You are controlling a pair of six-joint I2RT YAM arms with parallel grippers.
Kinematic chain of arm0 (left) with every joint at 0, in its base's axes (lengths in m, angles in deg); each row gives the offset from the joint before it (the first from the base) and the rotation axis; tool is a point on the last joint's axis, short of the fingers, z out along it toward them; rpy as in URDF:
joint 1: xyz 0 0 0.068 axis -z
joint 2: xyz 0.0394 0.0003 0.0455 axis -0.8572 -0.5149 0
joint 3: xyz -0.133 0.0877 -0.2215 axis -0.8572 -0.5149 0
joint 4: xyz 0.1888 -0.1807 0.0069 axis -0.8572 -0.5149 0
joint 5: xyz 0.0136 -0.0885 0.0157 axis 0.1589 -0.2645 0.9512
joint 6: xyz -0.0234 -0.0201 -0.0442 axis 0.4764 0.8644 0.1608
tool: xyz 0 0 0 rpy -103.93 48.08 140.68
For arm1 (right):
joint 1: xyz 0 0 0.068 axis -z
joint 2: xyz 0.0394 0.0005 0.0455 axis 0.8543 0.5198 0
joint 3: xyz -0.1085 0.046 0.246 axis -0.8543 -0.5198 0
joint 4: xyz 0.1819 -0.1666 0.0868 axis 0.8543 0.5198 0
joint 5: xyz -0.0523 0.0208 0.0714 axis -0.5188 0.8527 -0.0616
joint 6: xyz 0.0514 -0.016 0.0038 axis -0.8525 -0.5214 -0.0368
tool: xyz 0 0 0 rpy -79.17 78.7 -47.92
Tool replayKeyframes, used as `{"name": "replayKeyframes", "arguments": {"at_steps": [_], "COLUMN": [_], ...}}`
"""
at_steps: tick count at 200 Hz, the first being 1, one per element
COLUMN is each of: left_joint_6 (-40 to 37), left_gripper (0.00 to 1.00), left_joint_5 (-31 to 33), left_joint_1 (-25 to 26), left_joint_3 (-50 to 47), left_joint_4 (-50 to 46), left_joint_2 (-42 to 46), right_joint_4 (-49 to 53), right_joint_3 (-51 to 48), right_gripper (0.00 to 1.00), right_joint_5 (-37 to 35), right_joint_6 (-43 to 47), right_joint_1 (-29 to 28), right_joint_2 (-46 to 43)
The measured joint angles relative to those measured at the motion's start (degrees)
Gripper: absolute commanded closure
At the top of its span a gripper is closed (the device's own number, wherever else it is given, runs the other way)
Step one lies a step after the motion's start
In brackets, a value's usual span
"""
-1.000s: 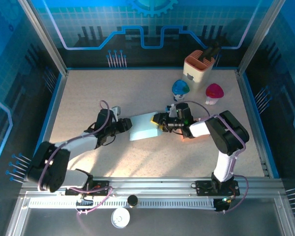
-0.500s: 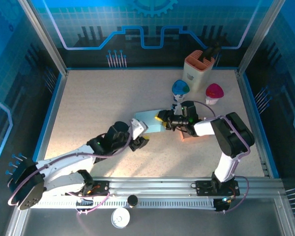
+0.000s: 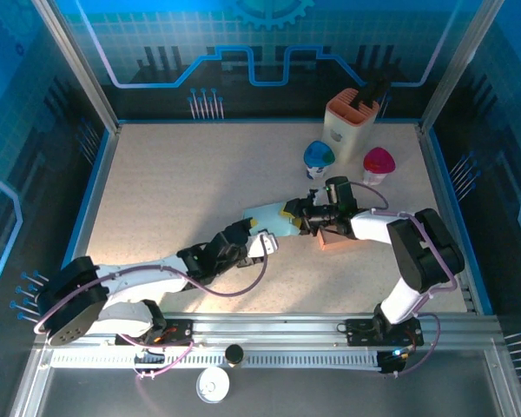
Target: Fold the paper box
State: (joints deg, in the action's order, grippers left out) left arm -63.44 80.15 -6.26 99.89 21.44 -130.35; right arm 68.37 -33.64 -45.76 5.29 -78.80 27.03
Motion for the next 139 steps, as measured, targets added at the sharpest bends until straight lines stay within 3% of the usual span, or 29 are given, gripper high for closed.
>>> {"name": "replayKeyframes", "arguments": {"at_steps": [76,139], "left_joint_6": [-4.74,-5.95], "left_gripper": [0.29,0.22], "left_joint_5": [2.93,3.65], "left_joint_1": [2.51,2.54], "left_joint_3": [-2.16,-3.52], "left_joint_4": [7.37,10.16], "left_joint_2": [-3.65,-5.27], "right_joint_4": [2.67,2.23], "right_joint_3": [0.2,0.11], "right_gripper": [0.59,0.6], "right_joint_5": [1.62,1.9], "right_joint_6": [-4.11,-6.91], "right_joint_1": [1.14,1.81], "right_joint_2": [-0.09,-0.68]}}
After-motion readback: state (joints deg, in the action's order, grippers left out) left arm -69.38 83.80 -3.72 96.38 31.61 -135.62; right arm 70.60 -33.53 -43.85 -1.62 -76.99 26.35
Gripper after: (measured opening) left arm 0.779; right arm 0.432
